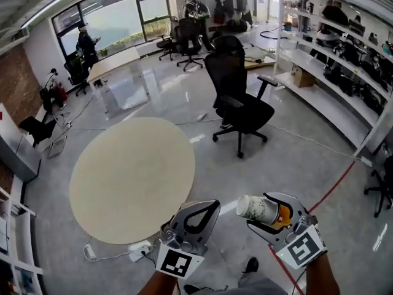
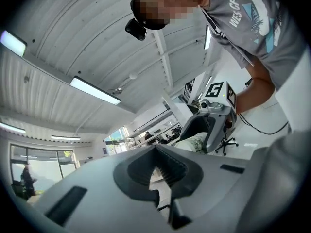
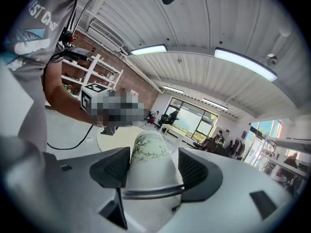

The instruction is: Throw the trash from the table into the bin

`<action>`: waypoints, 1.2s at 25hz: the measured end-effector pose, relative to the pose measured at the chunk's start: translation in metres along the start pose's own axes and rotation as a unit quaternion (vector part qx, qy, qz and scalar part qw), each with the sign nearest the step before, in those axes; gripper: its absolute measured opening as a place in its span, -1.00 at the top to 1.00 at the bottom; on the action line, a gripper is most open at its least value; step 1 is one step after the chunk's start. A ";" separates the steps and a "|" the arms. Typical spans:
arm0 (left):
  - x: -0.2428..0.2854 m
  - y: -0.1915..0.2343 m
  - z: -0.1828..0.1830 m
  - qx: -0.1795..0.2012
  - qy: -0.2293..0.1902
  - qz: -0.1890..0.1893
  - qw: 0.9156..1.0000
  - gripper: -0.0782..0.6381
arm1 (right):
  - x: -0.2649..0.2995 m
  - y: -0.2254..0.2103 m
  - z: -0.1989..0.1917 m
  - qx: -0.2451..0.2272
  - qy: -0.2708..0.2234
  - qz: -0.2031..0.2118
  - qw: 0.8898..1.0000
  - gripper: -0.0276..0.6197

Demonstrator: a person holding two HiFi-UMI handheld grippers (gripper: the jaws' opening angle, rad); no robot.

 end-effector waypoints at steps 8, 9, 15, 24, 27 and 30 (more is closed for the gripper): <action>0.275 -0.189 -0.031 -0.038 0.015 -0.131 0.990 0.66 | -0.168 -0.160 -0.279 0.125 0.079 -0.103 0.984 -0.05; 0.293 -0.204 -0.034 -0.041 0.020 -0.143 0.989 0.66 | -0.179 -0.172 -0.313 0.145 0.091 -0.112 0.979 -0.05; 0.349 -0.253 -0.065 -0.046 0.049 -0.181 0.981 0.66 | -0.198 -0.195 -0.450 0.234 0.114 -0.138 0.956 -0.05; 0.376 -0.276 -0.050 -0.028 0.077 -0.187 0.979 0.66 | -0.228 -0.231 -0.506 0.267 0.096 -0.156 0.946 -0.05; 0.371 -0.272 -0.045 -0.023 0.082 -0.181 0.980 0.66 | -0.245 -0.226 -0.496 0.271 0.087 -0.173 0.943 -0.05; 0.364 -0.267 -0.042 -0.028 0.074 -0.172 0.982 0.66 | -0.258 -0.210 -0.484 0.271 0.087 -0.183 0.941 -0.05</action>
Point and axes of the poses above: the fingertips, and each gripper's own axes: x forward along the fingers, y to its left, z out of its top, the point moved 5 cm from there along -x, backward along the fingers, and after that the axes turned 7 degrees about z, right-handed, at the moved point
